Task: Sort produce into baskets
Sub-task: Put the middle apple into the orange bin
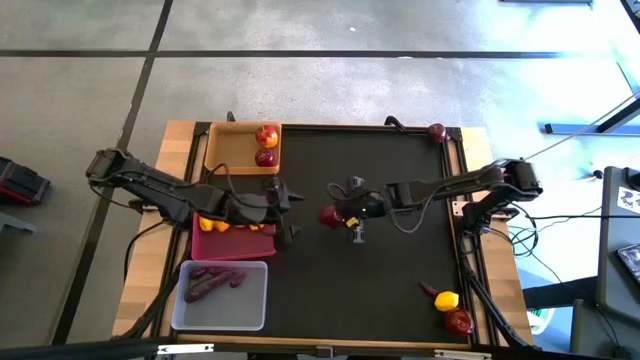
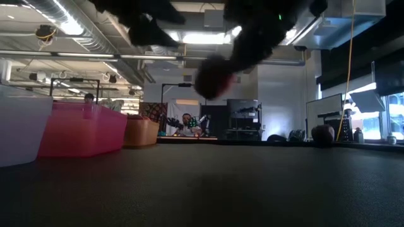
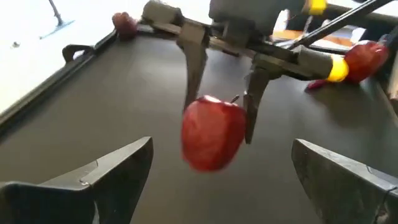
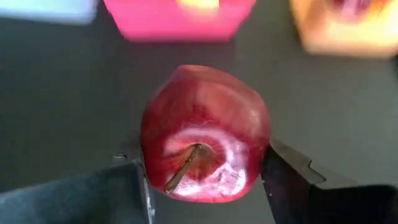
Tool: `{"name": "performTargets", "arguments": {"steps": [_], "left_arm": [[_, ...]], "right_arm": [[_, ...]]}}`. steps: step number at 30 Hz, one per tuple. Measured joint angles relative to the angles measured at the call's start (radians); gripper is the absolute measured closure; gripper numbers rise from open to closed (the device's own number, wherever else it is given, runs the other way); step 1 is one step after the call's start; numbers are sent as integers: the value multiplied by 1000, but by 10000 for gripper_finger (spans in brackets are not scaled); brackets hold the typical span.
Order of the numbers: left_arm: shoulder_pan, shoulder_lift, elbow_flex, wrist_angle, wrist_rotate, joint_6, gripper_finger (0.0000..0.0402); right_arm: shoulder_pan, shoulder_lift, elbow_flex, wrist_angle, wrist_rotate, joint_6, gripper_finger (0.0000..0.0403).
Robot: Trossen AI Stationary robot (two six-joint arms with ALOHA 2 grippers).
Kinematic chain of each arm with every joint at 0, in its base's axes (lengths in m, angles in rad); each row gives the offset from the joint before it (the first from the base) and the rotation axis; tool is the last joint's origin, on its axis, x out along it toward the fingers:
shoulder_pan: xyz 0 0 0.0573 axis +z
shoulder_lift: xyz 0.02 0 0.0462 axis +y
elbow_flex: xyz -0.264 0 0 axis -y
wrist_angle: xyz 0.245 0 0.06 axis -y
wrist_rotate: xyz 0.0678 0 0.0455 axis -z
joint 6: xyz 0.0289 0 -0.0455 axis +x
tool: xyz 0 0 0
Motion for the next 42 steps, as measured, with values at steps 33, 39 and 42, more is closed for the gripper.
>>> {"name": "performTargets", "arguments": {"steps": [33, 39, 42], "left_arm": [[0, 3, 0, -55, -5, -26, 23], [0, 3, 0, -50, -5, -25, 23], [0, 3, 0, -50, -5, -23, 23]], "right_arm": [[-18, 144, -2, -231, -95, 145, 143], [-18, 142, 2, -229, -94, 140, 114], [-18, 131, 2, -231, -94, 139, 112]]}}
